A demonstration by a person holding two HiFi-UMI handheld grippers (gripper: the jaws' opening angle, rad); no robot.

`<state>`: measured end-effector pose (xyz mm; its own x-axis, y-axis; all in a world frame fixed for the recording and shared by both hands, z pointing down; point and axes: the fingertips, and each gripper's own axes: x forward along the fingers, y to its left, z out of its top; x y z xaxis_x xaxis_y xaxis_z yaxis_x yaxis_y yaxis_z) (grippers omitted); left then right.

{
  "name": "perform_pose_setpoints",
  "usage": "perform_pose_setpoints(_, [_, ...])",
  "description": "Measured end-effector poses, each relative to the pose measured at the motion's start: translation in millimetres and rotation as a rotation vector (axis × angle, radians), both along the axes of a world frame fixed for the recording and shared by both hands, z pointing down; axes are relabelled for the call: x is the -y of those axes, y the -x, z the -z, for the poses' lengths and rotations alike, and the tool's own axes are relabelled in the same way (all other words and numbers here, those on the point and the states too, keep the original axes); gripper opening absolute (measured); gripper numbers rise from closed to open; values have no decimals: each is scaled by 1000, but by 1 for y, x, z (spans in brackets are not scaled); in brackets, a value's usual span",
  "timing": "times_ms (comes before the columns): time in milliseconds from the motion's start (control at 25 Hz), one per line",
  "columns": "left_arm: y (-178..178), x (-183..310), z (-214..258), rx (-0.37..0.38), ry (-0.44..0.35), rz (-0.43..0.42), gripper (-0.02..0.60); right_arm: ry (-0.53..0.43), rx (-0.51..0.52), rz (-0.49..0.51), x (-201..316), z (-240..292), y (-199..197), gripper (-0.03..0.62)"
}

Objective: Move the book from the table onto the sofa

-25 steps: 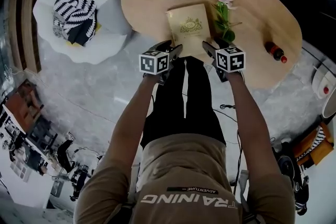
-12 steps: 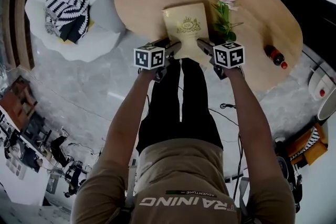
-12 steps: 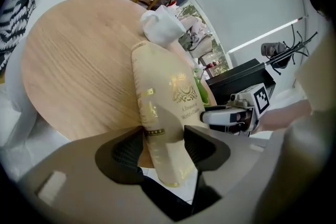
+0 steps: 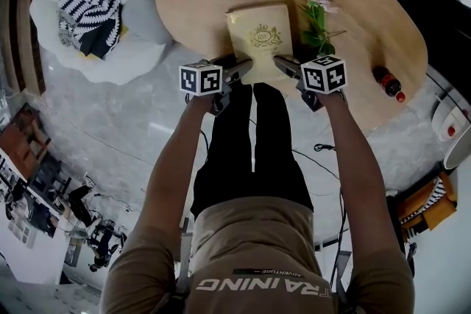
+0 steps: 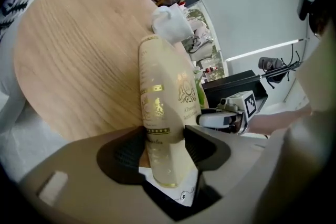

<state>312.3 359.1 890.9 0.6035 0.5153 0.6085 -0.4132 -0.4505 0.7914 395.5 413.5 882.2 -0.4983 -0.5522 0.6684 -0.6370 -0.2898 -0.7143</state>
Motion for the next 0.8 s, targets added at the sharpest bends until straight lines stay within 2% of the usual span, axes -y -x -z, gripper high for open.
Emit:
perform_pose_setpoints(320, [2, -2, 2, 7, -4, 1, 233, 14, -72, 16, -1, 6, 3, 227])
perform_pose_setpoints(520, [5, 1, 10, -9, 1, 4, 233, -20, -111, 27, 3, 17, 3, 227])
perform_pose_setpoints(800, [7, 3, 41, -35, -41, -12, 233, -56, -142, 26, 3, 51, 4, 227])
